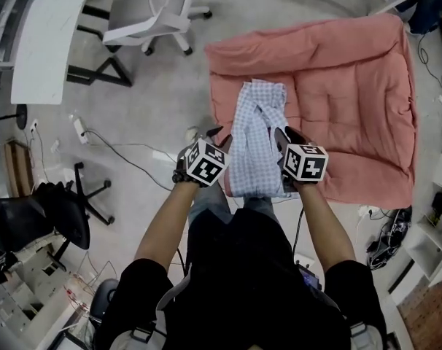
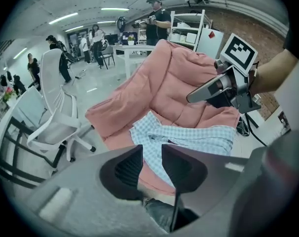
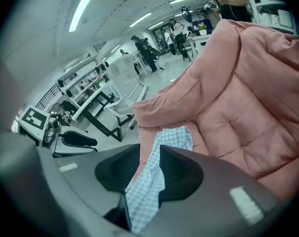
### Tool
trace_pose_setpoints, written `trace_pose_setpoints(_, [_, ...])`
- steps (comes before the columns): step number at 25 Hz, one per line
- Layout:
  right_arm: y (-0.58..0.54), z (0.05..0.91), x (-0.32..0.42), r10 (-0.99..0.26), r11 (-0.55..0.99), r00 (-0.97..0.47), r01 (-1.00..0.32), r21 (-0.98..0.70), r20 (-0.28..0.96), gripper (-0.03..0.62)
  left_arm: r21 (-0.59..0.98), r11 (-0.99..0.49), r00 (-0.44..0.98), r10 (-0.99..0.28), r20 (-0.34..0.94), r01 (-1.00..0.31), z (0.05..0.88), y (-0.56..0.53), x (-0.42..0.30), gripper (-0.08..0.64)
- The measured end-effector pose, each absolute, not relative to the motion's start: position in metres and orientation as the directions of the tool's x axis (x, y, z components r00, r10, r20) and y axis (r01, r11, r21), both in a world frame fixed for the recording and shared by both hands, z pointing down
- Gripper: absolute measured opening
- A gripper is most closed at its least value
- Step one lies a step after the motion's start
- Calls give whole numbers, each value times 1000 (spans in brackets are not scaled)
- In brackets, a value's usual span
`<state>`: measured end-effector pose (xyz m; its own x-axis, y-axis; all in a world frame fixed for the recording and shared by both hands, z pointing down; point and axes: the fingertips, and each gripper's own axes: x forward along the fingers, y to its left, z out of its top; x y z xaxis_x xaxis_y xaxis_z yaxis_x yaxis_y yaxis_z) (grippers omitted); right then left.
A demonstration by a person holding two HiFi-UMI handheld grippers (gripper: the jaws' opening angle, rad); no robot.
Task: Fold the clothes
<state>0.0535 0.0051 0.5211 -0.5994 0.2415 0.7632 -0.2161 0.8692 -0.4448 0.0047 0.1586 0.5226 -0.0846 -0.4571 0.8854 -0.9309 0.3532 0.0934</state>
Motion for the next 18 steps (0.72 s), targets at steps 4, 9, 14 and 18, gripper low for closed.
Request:
trace_pose_setpoints(4, [6,525,53,188,848,-606,-297,-440,773,130,98,279,-49,-476,878,-955,528,146,-19,124])
trace_pose_setpoints(9, [13,533,43,58,789,-612,-455,-412,789,129,102,108,36,-492,870,-989,534,132,-53,124])
trace_pose_setpoints(14, [36,538,32,-83,672,-592,-627,-393,802,129,98,-74,122,-495,860,-992,529,135,-98,124])
trace_pose_setpoints(18, [60,537,32,-183,553,-555,-740,-382,811,127,85,-199,174,-490,854,-976,514,149,-124,126])
